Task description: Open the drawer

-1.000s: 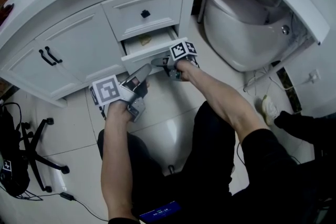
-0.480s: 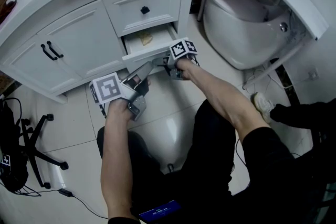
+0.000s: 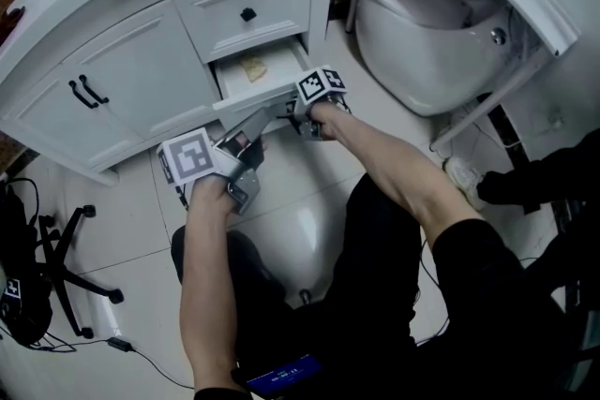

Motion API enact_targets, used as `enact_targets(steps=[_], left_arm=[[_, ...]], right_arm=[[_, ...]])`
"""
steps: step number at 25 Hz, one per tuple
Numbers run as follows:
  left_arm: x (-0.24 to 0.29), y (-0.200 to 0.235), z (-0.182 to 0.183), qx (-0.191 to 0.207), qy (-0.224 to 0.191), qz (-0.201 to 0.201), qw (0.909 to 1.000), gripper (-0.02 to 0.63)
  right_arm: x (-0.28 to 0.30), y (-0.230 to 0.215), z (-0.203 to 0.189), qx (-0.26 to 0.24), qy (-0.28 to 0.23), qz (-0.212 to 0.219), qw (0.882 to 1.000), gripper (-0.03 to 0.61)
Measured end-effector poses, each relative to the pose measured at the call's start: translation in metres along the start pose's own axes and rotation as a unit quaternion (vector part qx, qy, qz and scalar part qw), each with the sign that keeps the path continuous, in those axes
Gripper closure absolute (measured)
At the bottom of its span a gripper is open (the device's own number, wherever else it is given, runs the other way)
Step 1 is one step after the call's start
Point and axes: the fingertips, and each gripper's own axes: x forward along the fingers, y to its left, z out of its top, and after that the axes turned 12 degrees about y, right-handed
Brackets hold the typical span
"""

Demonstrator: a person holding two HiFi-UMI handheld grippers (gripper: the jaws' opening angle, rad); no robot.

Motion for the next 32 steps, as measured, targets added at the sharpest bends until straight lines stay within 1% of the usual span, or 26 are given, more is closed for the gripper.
enact_targets(steps=[1,4,6,10,12,13,15,17,19,22,25,27,30,32], left_arm=[[0.0,-0.001,-0.001,0.003,0.002,0.002,1.0,0.623],[0.003,-0.005,-0.006,-0.013,-0.003,-0.011,0.9998,0.623],[0.003,-0.009,-0.007,0.0,0.002,-0.004,1.0,0.623],[0.003,-0.013,-0.01,0.003,0.003,-0.002,1.0,0.623],[0.005,-0.016,-0.014,-0.01,-0.001,-0.013,0.9999,0.623],[0.005,-0.017,-0.015,-0.008,-0.001,-0.012,0.9999,0.623],[0.004,-0.02,-0.016,0.013,0.006,0.001,0.9999,0.623],[0.005,-0.023,-0.018,0.023,0.009,0.004,0.9997,0.623],[0.006,-0.025,-0.022,0.022,0.009,0.002,0.9997,0.623],[0.006,-0.025,-0.025,0.01,0.004,-0.001,0.9999,0.623],[0.005,-0.029,-0.026,0.023,0.007,0.003,0.9997,0.623],[0.006,-0.032,-0.028,0.025,0.008,0.002,0.9997,0.623],[0.005,-0.03,-0.03,0.028,0.009,0.01,0.9995,0.623],[0.006,-0.032,-0.032,0.025,0.009,0.007,0.9996,0.623]], right_arm=[[0.0,0.0,-0.001,0.0,0.001,-0.001,1.0,0.407],[0.0,0.0,-0.006,-0.001,0.005,-0.003,1.0,0.407],[-0.001,0.0,-0.008,0.0,0.006,-0.004,1.0,0.407],[-0.002,0.001,-0.012,0.0,0.009,-0.006,1.0,0.408],[-0.002,0.001,-0.015,0.0,0.011,-0.006,1.0,0.408],[-0.002,0.002,-0.016,0.0,0.012,-0.006,1.0,0.408],[-0.002,0.002,-0.019,-0.001,0.015,-0.007,1.0,0.408],[-0.002,0.003,-0.023,-0.003,0.019,-0.008,1.0,0.408],[-0.003,0.003,-0.027,-0.005,0.023,-0.009,1.0,0.408],[-0.004,0.003,-0.03,-0.005,0.025,-0.009,1.0,0.408],[-0.004,0.003,-0.033,-0.005,0.026,-0.009,1.0,0.408],[-0.004,0.004,-0.034,-0.005,0.026,-0.01,1.0,0.408],[-0.004,0.003,-0.036,-0.006,0.025,-0.011,1.0,0.41],[-0.004,0.004,-0.038,-0.006,0.026,-0.01,1.0,0.41]])
